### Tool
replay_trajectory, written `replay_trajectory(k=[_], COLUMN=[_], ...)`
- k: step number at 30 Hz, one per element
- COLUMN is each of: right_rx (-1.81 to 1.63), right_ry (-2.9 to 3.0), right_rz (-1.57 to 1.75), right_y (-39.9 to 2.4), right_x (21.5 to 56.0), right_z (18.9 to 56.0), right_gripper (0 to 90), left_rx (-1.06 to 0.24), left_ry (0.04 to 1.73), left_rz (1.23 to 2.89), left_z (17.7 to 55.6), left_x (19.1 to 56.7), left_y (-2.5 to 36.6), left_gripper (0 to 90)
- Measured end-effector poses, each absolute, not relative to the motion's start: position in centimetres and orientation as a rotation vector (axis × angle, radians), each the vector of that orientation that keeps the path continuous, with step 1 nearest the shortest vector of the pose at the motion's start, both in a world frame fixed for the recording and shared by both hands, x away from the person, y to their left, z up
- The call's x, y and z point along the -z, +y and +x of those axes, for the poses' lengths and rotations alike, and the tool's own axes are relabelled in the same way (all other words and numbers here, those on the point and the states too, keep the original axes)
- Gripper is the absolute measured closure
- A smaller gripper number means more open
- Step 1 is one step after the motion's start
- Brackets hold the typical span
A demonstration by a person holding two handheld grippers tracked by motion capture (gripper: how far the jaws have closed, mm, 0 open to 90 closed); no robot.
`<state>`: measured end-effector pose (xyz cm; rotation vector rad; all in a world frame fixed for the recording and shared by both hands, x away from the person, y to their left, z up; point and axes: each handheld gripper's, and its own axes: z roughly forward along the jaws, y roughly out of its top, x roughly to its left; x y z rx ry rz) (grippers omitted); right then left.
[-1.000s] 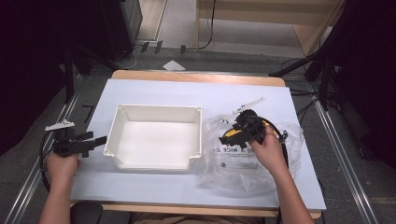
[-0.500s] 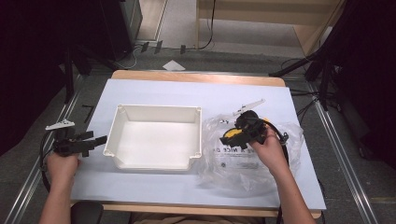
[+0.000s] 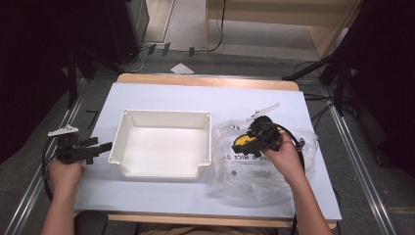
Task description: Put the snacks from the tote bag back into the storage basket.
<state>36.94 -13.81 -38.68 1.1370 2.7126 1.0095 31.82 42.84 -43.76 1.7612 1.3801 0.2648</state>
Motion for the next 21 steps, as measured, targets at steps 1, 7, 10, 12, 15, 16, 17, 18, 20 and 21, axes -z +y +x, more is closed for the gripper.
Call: replay_trajectory(k=[1,7,10,12,15,16,17,18,20,21], right_rx=[-1.006,-1.050,-1.075,-1.088,-1.068,-1.068,-1.091,-1.107,-1.122,-1.114], right_ry=[2.707,2.697,2.693,2.685,2.685,2.679,2.666,2.653,2.644,2.639], right_rz=[1.145,1.158,1.157,1.172,1.171,1.166,1.165,1.178,1.177,1.185], right_y=[-13.8,-14.3,-14.7,-14.9,-15.1,-15.2,-15.5,-15.7,-16.0,-16.1], right_x=[38.7,38.2,37.8,37.5,37.3,37.3,37.1,36.9,36.7,36.6], right_z=[36.9,36.8,36.8,36.8,36.8,36.8,36.8,36.8,36.9,36.8], right_gripper=[11.4,6.8,3.7,3.7,3.8,3.8,3.7,3.7,3.7,3.8], left_rx=[-0.265,-0.268,-0.269,-0.270,-0.269,-0.269,-0.270,-0.269,-0.269,-0.271], left_ry=[1.380,1.378,1.378,1.380,1.378,1.378,1.379,1.378,1.377,1.376], left_rz=[1.761,1.769,1.773,1.771,1.772,1.775,1.775,1.775,1.774,1.775], left_z=[31.8,31.8,31.8,31.8,31.8,31.8,31.8,31.8,31.8,31.8], left_x=[43.8,43.7,43.7,43.7,43.7,43.7,43.7,43.7,43.7,43.7], left_y=[42.8,42.7,42.7,42.7,42.7,42.7,42.7,42.7,42.7,42.7], left_gripper=[16.8,16.8,16.8,16.8,16.8,16.8,16.8,16.8,16.8,16.8])
